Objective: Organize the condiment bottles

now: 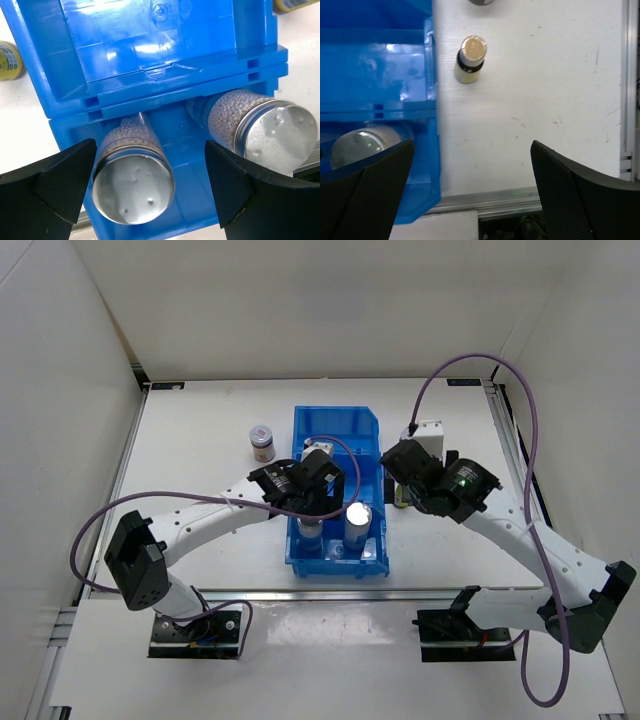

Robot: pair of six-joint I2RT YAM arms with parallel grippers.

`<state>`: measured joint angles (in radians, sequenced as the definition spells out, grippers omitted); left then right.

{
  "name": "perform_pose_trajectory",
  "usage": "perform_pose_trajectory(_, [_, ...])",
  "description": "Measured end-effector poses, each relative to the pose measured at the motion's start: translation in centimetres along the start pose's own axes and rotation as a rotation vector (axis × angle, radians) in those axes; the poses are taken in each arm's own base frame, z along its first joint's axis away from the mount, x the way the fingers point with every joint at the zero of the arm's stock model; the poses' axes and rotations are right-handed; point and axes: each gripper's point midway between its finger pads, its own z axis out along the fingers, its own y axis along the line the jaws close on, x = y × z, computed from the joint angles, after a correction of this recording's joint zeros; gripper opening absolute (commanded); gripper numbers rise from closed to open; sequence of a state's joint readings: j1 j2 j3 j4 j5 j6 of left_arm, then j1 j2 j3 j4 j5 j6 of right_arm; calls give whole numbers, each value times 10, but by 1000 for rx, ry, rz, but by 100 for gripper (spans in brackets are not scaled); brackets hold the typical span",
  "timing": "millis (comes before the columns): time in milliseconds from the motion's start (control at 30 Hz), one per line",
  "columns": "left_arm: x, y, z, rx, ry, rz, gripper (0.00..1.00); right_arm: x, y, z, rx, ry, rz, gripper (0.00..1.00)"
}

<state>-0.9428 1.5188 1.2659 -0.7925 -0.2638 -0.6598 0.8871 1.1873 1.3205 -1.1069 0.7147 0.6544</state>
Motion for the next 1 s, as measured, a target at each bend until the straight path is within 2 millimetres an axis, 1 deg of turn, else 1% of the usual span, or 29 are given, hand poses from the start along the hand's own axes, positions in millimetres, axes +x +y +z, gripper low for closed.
perform_pose_trajectory(100, [-3,-1,-2,8,-12,3,100,-5,-12,8,23,13,-7,100])
perform_pose_trajectory(200, [-9,1,-15,18,-41,4,100,-12,-21,19,16,32,14,99])
perform_pose_trajectory(267, [-19,4,-32,30,-78,6,100,-16,-24,28,5,44,24,95])
perform_pose_trajectory(367, [-48,14,-70,55,-189,-11,100,-17,-23,48,-12,82,14,90])
perform_pose_trajectory(400, [-60,22,-84,52,-234,-21,100,-16,-21,55,-18,99,6,86])
perform_pose_trajectory(433, [-69,31,-95,41,-276,-34,100,-15,-19,64,-25,121,-3,84])
perform_pose_trajectory(500, [-85,58,-117,-2,-360,-70,100,-10,-14,80,-42,165,-16,80])
perform_pose_trajectory(533, [-90,74,-125,-31,-394,-87,100,-7,-12,88,-49,189,-20,78])
perform_pose_trajectory(600, [-94,104,-136,-98,-439,-124,100,-3,-8,101,-66,223,-25,74])
perform_pose_trajectory(667, [-91,137,-138,-178,-454,-157,100,0,-6,110,-76,248,-23,71])
perform_pose_trajectory(767, [-80,173,-132,-281,-426,-178,100,2,-5,121,-85,271,-15,70])
perform_pose_trajectory(867, [-69,199,-121,-354,-375,-189,100,4,-6,128,-89,286,-14,66])
perform_pose_trajectory(900, [-66,206,-117,-369,-360,-193,100,4,-6,130,-89,287,-12,66])
perform_pose_trajectory(1000, [-60,222,-111,-399,-324,-205,100,3,-7,136,-96,291,1,60])
